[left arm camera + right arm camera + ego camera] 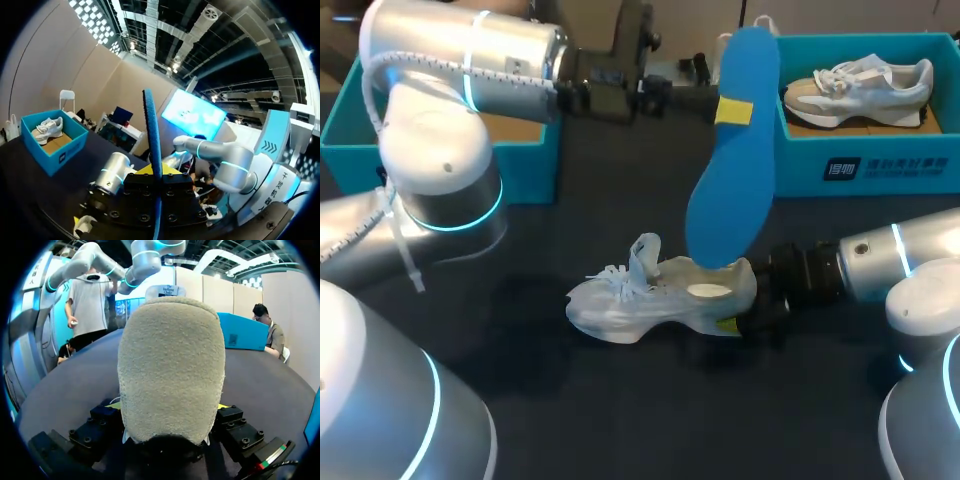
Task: Take the shoe out of the shoebox, open the shoe tongue, remove and reinsert the insole, then place the shoe into the shoebox
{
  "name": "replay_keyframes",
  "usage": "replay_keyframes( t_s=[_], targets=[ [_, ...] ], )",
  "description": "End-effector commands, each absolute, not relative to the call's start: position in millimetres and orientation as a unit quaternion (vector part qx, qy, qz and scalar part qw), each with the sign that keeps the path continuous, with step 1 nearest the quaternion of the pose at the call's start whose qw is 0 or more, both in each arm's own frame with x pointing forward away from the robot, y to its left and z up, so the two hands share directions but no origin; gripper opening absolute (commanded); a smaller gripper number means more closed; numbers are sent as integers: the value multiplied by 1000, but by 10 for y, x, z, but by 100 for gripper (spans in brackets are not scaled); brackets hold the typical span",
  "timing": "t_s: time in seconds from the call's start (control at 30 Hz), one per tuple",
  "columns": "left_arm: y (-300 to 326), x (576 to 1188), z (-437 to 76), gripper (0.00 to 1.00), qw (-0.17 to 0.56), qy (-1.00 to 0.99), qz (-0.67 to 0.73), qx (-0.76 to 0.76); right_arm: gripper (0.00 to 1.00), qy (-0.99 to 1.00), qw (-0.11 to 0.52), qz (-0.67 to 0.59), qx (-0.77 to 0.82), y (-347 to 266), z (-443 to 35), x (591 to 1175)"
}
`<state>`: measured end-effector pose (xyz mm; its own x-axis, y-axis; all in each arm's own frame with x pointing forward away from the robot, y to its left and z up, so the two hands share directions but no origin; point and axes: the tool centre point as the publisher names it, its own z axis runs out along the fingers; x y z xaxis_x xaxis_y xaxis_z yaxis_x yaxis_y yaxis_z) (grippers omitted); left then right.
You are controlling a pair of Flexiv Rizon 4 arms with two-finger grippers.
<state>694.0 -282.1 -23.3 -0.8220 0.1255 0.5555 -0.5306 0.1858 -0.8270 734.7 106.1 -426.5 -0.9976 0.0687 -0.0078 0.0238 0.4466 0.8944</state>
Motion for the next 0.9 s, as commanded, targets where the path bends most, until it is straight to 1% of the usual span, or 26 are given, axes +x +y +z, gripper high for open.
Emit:
replay_keyframes(
  t_s=[0.03,0.3,0.43,0.6,0.9],
  targets=[
    [-2730,6870,-58,0,304,-711,612,166,0,851,22,524,28,1070,-4322,7379],
    [-2663,6744,145,0,351,-678,606,224,0,851,22,524,28,1070,-4322,7379],
    [-2661,6626,184,0,358,-680,597,232,0,851,22,524,28,1070,-4322,7379],
    [-2679,6430,189,0,389,-670,586,236,0,851,22,524,28,1070,-4322,7379],
    [-2652,6228,186,0,402,-653,589,255,0,851,22,524,28,1070,-4322,7379]
  ],
)
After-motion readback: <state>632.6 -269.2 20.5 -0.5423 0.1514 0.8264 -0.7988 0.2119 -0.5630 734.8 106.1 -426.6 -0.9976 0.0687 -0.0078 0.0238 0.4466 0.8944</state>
